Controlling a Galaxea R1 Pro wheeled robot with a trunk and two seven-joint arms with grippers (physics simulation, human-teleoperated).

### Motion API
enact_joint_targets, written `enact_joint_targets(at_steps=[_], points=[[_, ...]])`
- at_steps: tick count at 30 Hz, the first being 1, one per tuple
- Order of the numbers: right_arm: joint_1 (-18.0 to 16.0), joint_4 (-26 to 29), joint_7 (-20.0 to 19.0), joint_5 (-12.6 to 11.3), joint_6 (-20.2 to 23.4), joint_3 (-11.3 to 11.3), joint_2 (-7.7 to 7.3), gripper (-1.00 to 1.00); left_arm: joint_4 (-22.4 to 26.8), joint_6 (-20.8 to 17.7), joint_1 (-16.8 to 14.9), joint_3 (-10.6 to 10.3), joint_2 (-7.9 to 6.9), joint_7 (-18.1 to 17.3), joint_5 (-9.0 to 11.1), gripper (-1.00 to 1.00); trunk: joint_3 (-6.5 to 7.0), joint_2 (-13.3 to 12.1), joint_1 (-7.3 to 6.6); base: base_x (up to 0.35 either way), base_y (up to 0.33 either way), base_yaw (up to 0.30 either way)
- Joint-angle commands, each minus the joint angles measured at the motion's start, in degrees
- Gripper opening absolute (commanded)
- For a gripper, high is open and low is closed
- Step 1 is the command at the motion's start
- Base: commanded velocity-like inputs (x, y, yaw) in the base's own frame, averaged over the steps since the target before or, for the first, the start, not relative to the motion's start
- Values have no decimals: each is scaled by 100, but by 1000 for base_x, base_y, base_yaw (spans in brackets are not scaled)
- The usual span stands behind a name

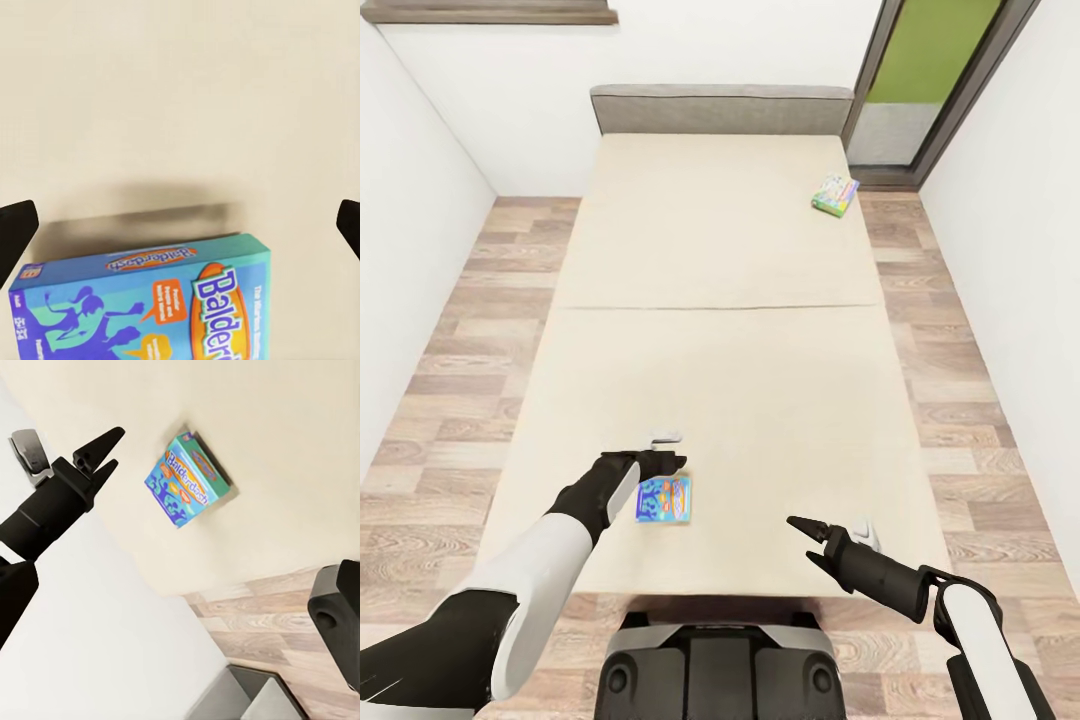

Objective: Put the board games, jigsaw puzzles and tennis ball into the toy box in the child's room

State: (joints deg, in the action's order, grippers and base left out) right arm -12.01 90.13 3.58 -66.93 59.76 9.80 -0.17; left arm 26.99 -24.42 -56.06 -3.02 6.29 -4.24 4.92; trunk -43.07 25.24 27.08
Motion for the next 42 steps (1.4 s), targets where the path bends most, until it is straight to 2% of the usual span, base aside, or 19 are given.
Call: enact_joint_targets(at_steps=[1, 16, 21, 24, 25, 29, 32, 35, 42], points=[[-3, 4, 38, -42, 24, 5, 0, 100, 8, -31, -1, -22, -4, 11, 49, 100, -15, 8, 2, 0, 0, 0], [-3, 59, -68, -99, 24, 5, -32, 100, 8, -26, -1, -31, 2, 11, 44, 100, -141, 8, 2, 0, 0, 0], [2, 64, -865, -177, 24, -48, -252, 100, 8, -23, -1, -32, 3, 11, 44, 100, -182, 8, 2, 0, 0, 0], [20, 65, -1534, -197, 24, -68, -419, 100, 8, -21, -1, -32, 4, 11, 44, 100, -204, 8, 2, 0, 0, 0], [53, 65, -1999, -201, 24, -73, -538, 100, 8, -21, -1, -32, 4, 11, 44, 100, -210, 8, 2, 0, 0, 0], [146, 67, -2734, -193, 24, -75, -743, 100, 8, -18, -1, -32, 4, 11, 44, 100, -224, 8, 2, 0, 0, 0], [198, 66, -3073, -187, 24, -76, -844, 100, 8, 6, -1, -32, 4, 11, 44, 100, -228, 8, 2, 0, 0, 0], [223, 69, -3212, -156, 24, -83, -867, 100, 8, 32, -1, -37, 4, 11, 44, 100, -230, 8, 2, 0, 0, 0], [240, 74, -3136, -113, 19, -100, -825, 100, 8, 48, -1, -40, 4, 11, 44, 100, -231, 8, 2, 0, 0, 0]])
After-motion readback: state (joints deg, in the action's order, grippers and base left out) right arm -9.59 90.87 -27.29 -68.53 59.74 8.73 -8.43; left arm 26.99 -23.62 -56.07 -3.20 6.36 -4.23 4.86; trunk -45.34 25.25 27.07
